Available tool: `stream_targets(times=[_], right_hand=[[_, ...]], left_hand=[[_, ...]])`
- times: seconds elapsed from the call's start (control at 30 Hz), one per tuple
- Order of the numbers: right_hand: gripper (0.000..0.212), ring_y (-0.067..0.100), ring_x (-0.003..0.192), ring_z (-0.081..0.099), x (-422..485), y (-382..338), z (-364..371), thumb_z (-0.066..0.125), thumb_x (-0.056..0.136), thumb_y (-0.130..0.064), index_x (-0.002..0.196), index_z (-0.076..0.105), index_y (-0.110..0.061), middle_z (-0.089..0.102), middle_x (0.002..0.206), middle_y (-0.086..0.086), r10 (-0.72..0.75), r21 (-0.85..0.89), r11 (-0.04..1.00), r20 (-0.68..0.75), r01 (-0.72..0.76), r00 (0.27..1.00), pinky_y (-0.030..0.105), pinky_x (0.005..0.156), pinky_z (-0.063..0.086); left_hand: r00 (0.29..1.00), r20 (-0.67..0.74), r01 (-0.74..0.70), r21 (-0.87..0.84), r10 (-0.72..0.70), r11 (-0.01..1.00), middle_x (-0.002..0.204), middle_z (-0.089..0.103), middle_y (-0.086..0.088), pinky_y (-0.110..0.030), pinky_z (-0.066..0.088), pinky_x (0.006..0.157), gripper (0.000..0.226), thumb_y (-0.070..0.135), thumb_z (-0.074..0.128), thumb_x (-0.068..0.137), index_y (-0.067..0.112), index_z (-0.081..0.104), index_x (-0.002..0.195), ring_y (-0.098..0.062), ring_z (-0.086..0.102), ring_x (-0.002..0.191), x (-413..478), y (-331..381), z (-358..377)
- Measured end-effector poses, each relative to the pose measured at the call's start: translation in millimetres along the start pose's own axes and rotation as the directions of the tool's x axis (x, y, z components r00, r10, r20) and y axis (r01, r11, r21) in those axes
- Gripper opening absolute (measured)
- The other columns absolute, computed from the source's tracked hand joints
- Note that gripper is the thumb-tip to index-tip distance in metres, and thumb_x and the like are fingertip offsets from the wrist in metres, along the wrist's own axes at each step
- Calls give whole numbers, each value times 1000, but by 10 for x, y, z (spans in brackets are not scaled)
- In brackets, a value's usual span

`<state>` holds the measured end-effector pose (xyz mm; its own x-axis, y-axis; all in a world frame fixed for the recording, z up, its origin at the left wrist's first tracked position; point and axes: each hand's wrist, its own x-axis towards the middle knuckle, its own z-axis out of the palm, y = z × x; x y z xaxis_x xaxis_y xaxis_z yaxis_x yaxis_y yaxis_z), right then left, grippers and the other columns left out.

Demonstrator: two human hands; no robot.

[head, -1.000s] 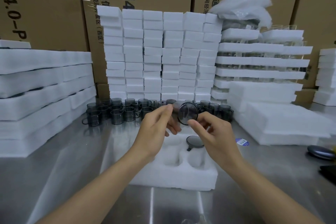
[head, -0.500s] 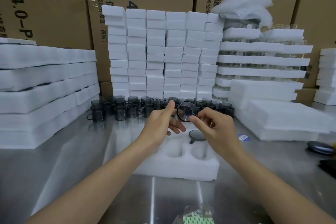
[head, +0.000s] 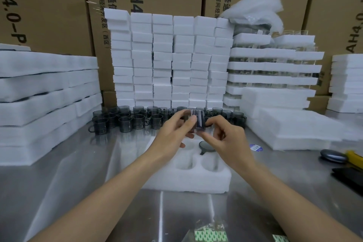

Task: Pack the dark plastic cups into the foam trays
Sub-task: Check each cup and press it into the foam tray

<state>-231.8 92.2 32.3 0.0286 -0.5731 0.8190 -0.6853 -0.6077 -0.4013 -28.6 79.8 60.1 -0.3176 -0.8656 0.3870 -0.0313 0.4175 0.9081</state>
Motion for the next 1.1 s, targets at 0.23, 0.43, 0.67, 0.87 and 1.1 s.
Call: stream_targets(times=[0.23, 0.43, 0.67, 0.87, 1.1], right_hand=[[58, 16, 68, 59, 32, -37, -2, 85, 84, -44, 125, 47, -58, 59, 83, -10, 17, 66, 998, -66, -12, 998, 27, 64, 51], [60, 14, 101, 61, 42, -192, -28, 83, 76, -57, 128, 68, -32, 57, 119, -12, -18, 66, 998, -13, 19, 1000, 36, 85, 56], [53, 19, 128, 51, 49, -159, -8, 98, 73, -19, 119, 73, -16, 56, 135, -3, -60, -57, 997, -160, 52, 985, 32, 113, 41], [52, 21, 128, 53, 28, -226, -26, 99, 71, -21, 117, 74, -13, 58, 134, 0, -73, -8, 997, -99, 72, 992, 40, 112, 42], [57, 16, 124, 61, 19, -268, -46, 95, 69, -4, 121, 72, -13, 66, 128, -5, -48, 130, 991, 84, 37, 995, 41, 109, 48]], left_hand=[[996, -41, -84, -50, 82, 995, 127, 76, 6, -22, 57, 74, 68, 43, 82, 86, 38, 56, 149, -10, 74, 108, -6, -13, -4], [994, 97, 71, -221, -50, 973, 117, 80, 1, -30, 56, 76, 45, 41, 72, 89, 35, 68, 134, -15, 76, 102, 5, 32, -55], [988, -99, 102, -160, -119, 982, 130, 73, 0, -30, 60, 73, 23, 26, 56, 111, 28, 69, 129, -17, 78, 107, 38, -1, -19], [995, 102, 23, -98, -13, 995, 123, 77, 0, -34, 58, 82, 39, 49, 61, 103, 26, 66, 134, -16, 75, 110, -55, 48, 13], [996, 66, -58, -23, 59, 998, 112, 73, -6, -19, 56, 76, 85, 23, 97, 78, 42, 50, 146, -8, 74, 93, -17, -99, 41]])
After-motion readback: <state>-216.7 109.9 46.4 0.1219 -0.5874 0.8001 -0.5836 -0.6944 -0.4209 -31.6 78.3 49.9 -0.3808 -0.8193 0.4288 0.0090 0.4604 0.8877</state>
